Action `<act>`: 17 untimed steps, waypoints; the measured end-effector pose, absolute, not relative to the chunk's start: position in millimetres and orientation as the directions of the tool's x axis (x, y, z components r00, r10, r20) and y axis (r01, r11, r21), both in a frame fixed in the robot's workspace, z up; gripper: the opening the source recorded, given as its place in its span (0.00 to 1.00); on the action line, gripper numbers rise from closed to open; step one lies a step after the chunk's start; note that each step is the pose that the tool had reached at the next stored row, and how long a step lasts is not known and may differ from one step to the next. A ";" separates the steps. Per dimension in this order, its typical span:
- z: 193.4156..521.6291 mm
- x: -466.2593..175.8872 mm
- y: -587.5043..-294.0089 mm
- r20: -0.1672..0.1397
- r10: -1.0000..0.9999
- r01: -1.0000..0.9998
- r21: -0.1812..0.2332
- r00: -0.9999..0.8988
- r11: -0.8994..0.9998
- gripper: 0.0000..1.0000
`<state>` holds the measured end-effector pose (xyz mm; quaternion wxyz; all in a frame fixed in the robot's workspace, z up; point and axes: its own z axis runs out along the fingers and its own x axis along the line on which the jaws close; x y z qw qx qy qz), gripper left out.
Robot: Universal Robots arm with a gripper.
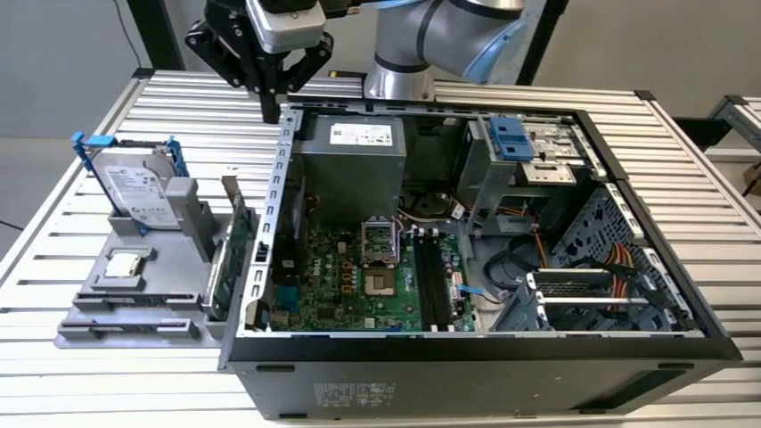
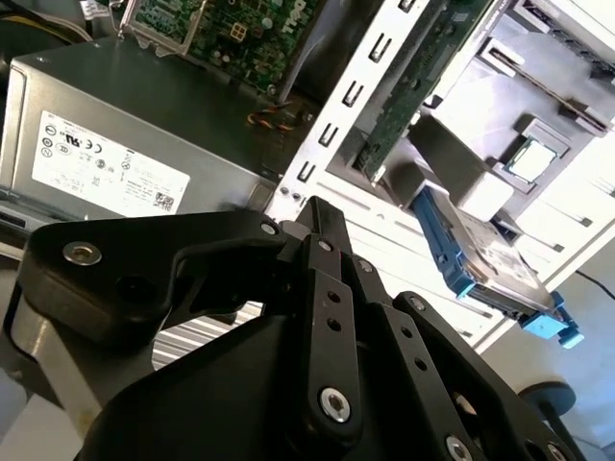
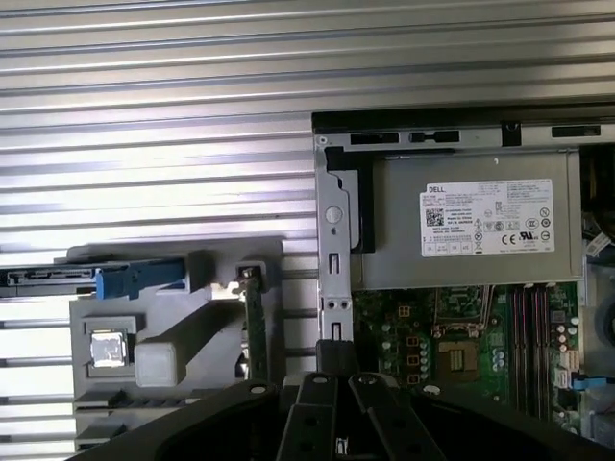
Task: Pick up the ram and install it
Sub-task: 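Reach for the ram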
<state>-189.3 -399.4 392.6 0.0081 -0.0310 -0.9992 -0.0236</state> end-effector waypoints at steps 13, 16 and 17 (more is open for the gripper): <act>392.6 -206.4 -399.4 0.018 0.060 0.061 0.047 -0.998 0.997 0.00; 392.6 -209.9 -399.4 0.018 0.060 0.061 0.047 -0.998 0.997 0.00; 392.6 -211.0 -399.4 0.018 0.060 0.061 0.047 -0.998 0.997 0.00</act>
